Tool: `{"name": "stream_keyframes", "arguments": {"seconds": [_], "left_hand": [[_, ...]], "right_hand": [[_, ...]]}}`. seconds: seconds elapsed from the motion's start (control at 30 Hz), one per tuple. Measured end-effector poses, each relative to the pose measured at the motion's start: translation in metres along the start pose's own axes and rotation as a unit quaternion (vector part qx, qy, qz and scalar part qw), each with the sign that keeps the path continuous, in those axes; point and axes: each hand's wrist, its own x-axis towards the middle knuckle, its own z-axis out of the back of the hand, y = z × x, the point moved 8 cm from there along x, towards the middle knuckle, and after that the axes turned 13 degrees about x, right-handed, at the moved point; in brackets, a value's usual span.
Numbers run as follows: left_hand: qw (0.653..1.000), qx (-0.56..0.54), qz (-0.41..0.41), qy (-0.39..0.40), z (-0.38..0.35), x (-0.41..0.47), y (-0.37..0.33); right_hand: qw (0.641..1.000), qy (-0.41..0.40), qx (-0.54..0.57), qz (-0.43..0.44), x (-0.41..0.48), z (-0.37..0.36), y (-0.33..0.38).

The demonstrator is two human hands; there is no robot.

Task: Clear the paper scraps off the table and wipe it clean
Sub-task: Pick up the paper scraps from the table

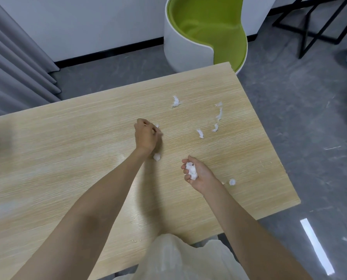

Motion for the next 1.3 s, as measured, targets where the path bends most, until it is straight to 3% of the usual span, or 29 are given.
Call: {"name": "stream_keyframes", "arguments": {"seconds": [0.33, 0.47, 0.6, 0.9, 1.03, 1.13, 1.3], "left_hand": [[0.99, 0.04, -0.058, 0.121, -0.011, 0.033, -0.019], [0.984, 0.028, -0.074, 0.161, 0.005, 0.007, -0.021], [0.954, 0.038, -0.137, 0.265, -0.003, -0.059, -0.011], [0.977, 0.093, -0.026, 0.192, -0.014, -0.077, 0.014], [0.984, -0.075, 0.045, 0.155, 0.006, -0.105, 0.01], [0.959, -0.222, 0.065, 0.162, 0.015, -0.139, -0.009], [0.952, -0.229, -0.016, 0.203, 0.006, -0.19, -0.065]], "right_hand": [[1.0, -0.012, -0.02, 0.0, 0.004, -0.004, -0.011], [1.0, -0.009, -0.021, 0.001, 0.003, -0.005, -0.011], [1.0, -0.001, -0.02, -0.003, 0.0, -0.008, -0.011], [0.999, 0.01, -0.038, -0.003, -0.012, -0.006, -0.016], [0.999, 0.018, -0.029, -0.009, -0.019, 0.005, -0.015], [0.999, 0.026, -0.013, -0.018, -0.023, 0.013, -0.019], [0.997, 0.065, 0.025, -0.034, -0.037, 0.019, -0.027]]}}
